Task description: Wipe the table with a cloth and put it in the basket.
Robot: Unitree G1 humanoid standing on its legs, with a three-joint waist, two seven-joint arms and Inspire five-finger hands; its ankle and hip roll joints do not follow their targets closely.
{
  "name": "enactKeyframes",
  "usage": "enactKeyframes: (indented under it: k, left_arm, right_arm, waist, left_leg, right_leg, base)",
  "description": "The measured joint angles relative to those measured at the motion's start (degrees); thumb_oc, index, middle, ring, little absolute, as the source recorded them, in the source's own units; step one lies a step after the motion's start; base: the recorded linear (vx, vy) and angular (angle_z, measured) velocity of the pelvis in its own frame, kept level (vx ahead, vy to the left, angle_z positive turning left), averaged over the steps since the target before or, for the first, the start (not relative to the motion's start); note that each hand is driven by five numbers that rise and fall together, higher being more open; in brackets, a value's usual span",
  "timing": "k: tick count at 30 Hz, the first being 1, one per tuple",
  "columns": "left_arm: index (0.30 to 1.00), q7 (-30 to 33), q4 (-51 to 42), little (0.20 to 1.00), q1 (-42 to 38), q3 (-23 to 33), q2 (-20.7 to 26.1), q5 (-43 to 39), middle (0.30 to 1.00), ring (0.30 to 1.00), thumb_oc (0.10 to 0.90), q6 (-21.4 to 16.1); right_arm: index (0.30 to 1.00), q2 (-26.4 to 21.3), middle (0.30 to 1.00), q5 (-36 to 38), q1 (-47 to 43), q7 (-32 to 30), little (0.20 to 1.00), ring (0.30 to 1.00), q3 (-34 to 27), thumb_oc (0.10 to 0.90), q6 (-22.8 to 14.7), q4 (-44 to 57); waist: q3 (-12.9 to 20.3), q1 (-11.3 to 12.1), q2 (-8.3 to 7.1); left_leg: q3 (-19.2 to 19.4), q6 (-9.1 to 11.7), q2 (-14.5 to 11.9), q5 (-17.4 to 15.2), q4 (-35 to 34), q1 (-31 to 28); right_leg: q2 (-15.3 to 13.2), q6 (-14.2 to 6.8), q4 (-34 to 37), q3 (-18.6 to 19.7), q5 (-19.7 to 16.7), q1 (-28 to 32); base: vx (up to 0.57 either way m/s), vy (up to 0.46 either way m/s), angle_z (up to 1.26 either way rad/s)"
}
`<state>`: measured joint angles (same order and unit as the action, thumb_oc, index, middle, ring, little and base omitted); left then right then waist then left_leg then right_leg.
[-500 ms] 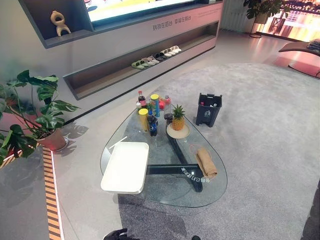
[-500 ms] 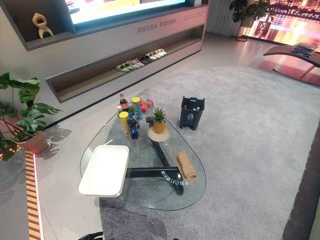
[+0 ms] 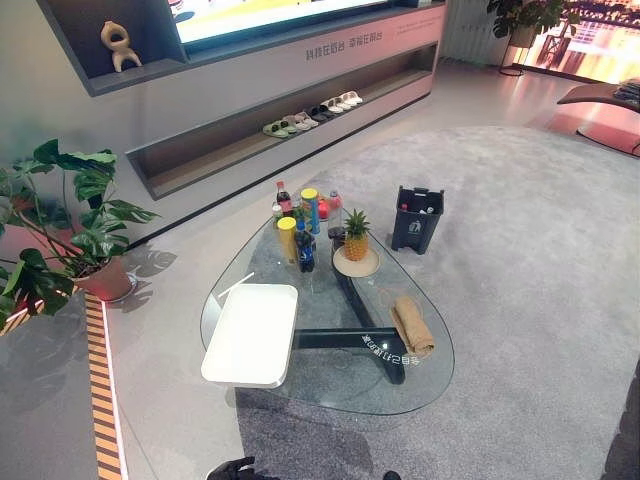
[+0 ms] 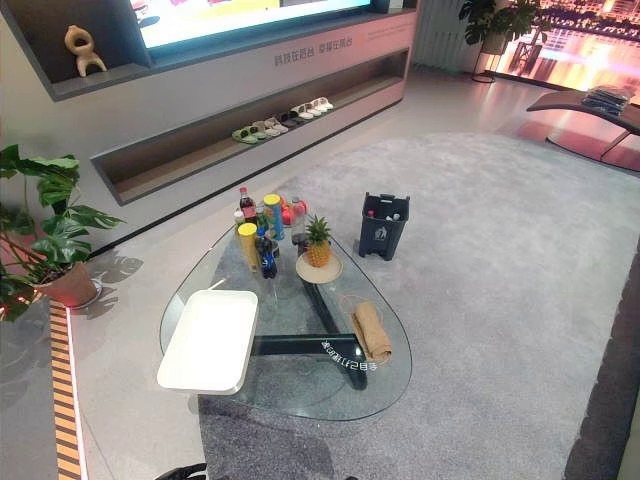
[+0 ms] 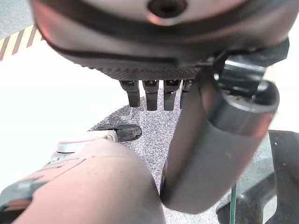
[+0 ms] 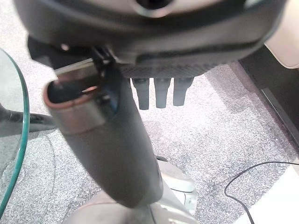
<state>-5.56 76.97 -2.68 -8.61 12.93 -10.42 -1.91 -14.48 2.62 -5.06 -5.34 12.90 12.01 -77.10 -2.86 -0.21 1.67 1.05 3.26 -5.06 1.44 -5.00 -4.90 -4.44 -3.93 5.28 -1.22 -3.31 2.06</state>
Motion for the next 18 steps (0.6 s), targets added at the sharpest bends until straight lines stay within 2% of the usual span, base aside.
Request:
enactKeyframes:
  k: [12, 15, 18]
  left_arm:
    - [0.9, 0.2, -0.6, 0.9, 0.3, 0.1, 0.0, -1.0, 0.9, 0.9, 0.8, -0.2]
    - [0.9, 0.4, -1.6, 0.9, 0.0, -1.6, 0.1, -3.1, 0.9, 0.9, 0.8, -1.1]
    - [0.9, 1.4, -2.8, 0.9, -4.3, -2.2, 0.3, -5.9, 0.9, 0.9, 0.8, -1.7]
  right_arm:
    - [0.9, -0.3, 0.9, -0.4, 0.2, 0.2, 0.9, 0.9, -0.1, 0.8, -0.1, 0.0]
    - [0.9, -1.1, 0.9, -0.3, -0.2, 0.8, 0.9, 0.9, 1.1, 0.8, -0.1, 1.3]
    - [0.9, -2.2, 0.9, -0.3, -4.3, 1.6, 0.9, 0.9, 1.4, 0.8, -0.1, 1.8]
  waist:
    - [-0.7, 0.0, 0.03]
    - [-1.5, 0.0, 0.32]
    - [-6.5, 0.0, 0.54]
  left_leg:
    - [0.0, 0.2, 0.0, -0.3, 0.0, 0.2]
    - [0.0, 0.6, 0.2, 0.0, 0.2, 4.1]
    - [0.0, 0.4, 0.8, 2.0, 1.4, 10.6]
  right_leg:
    - [0.0, -0.3, 0.0, 0.1, 0.2, -0.3]
    - [-0.2, -0.3, 0.0, 0.3, -0.4, -4.0]
    - [-0.4, -0.6, -0.4, 1.3, -3.6, -10.0]
  base:
    - [0.02, 0.007, 0.0]
    - [-0.27, 0.011, -0.03]
    - [-0.28, -0.025, -0.09]
